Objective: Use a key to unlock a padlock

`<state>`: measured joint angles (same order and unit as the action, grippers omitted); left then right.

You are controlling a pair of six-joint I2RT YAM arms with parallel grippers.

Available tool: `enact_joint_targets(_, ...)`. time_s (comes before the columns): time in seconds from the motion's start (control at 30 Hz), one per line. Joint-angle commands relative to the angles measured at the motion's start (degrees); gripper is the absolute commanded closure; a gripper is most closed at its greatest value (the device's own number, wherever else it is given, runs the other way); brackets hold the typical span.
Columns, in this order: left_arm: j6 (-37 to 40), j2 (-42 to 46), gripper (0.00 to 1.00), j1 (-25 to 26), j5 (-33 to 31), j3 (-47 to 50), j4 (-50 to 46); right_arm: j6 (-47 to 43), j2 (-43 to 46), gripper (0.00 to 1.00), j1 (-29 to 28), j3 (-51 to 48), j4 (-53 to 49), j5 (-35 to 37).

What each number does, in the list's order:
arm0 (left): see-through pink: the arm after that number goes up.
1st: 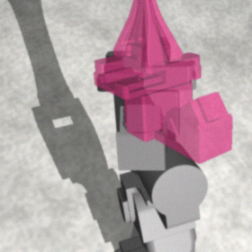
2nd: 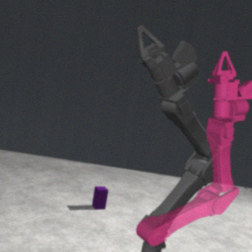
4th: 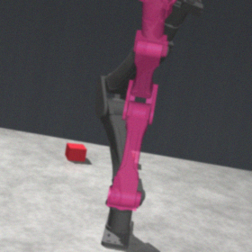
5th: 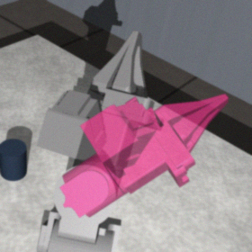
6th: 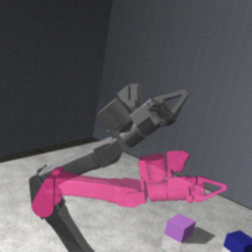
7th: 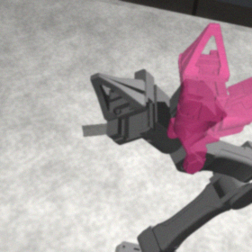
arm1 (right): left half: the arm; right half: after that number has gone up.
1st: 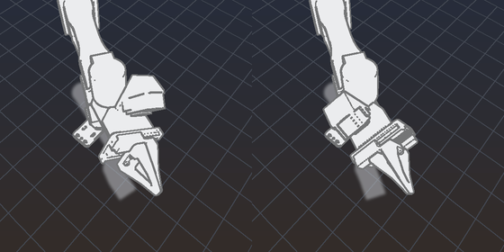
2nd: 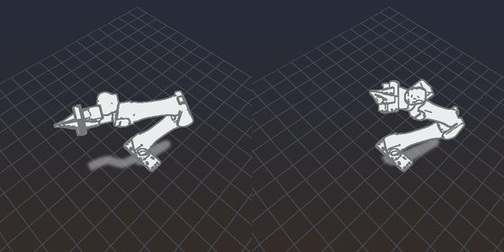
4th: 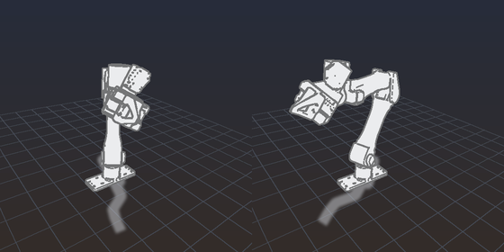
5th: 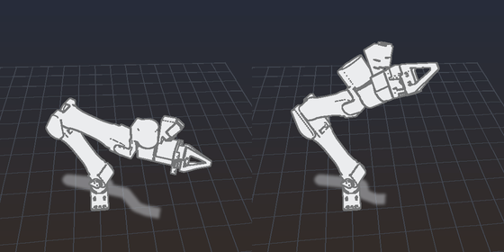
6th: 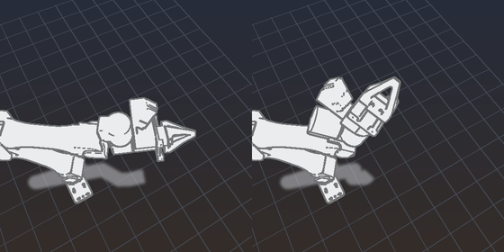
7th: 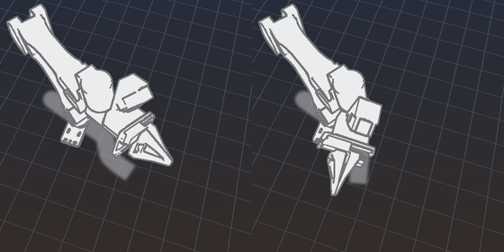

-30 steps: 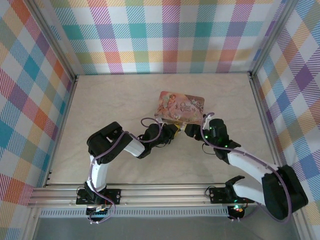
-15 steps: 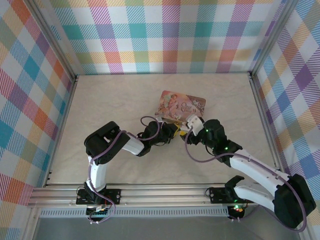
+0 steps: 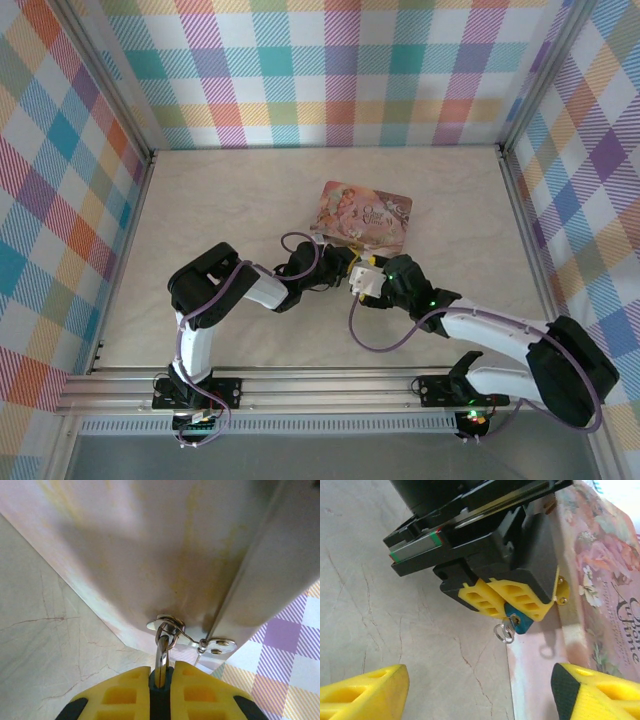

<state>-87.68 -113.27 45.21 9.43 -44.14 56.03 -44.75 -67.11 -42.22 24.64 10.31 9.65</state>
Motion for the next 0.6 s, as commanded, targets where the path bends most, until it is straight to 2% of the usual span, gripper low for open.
enact_joint_targets(0.0, -1.56, 0.51, 1.0, -0.19, 2.34, -0.37, -2.95, -1.38, -1.71, 0.35, -0.35, 2.38, 2.25, 0.86)
enact_joint_targets(0.23, -1.56, 0.6, 1.0, -0.18, 2.32, -0.33, -2.97, -0.93, -6.53, 0.53, -0.38, 3.13, 7.13, 3.34)
enact_joint_targets(0.57, -1.63, 0.6, 1.0, -0.14, 2.52, -0.32, -3.03, -1.63, -11.47, 0.66, -0.4, 4.79, 11.96, 3.95)
